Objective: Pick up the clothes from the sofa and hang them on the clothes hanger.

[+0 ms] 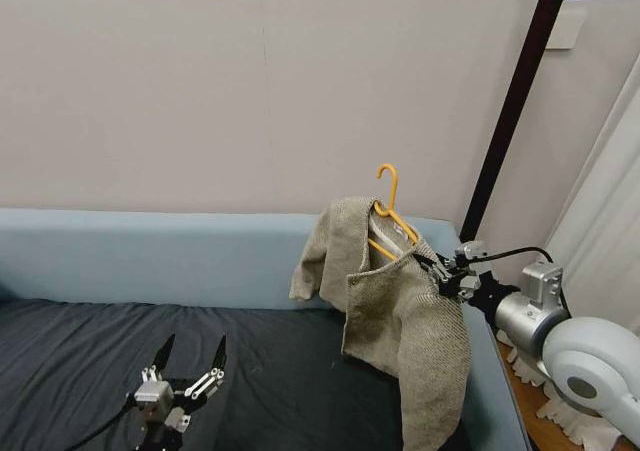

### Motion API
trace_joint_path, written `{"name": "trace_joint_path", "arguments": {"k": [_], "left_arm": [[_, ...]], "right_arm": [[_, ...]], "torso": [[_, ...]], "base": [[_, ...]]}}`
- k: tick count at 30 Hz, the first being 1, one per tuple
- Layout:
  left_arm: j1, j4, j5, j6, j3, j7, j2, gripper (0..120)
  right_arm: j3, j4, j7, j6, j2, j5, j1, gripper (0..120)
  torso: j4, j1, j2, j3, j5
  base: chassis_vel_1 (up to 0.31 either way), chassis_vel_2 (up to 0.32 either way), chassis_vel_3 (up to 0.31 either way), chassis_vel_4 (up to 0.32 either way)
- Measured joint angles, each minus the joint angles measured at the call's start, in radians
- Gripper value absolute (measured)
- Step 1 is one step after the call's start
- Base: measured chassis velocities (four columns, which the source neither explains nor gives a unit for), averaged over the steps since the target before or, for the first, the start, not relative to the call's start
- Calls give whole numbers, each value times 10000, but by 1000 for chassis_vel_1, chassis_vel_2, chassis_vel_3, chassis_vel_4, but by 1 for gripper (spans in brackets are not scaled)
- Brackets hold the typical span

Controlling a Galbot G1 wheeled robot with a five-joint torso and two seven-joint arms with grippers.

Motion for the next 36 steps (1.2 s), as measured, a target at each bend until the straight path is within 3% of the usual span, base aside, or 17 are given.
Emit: {"name": "trace_joint_path", "arguments": {"k": [8, 17, 21, 24, 28, 36], "left_arm": [[381, 23, 253, -290, -150, 164, -345, 100], [345, 37, 249, -292, -129, 171, -311, 100], [324, 41, 232, -290, -116, 176, -295, 100], [319, 43, 227, -287, -110, 178, -288, 100], [311, 46, 220, -281, -103, 181, -281, 100], [302, 50, 211, -274, -99, 181, -272, 100]], "right_arm": [[1241, 518, 126, -301, 199, -35, -1080, 10], [2268, 1168, 1366, -1325, 299, 818, -1350, 10], [3059, 1418, 2628, -2554, -176, 2555, -885, 10], [3281, 1433, 3336, -2889, -491, 3325, -556, 10], [3486, 1325, 4525, -2982, -1127, 4317, 119, 10], [4384, 613, 5193, -2983, -1950, 4680, 319, 10]], "torso": [[-1, -1, 0, 1, 0], [-1, 0, 0, 1, 0], [0, 0, -1, 1, -1], [0, 0, -1, 1, 0], [2, 0, -1, 2, -1], [0, 1, -1, 1, 0]], "base": [[0, 0, 0, 0], [0, 0, 0, 0], [0, 0, 0, 0], [0, 0, 0, 0], [0, 0, 0, 0], [0, 0, 0, 0]]}}
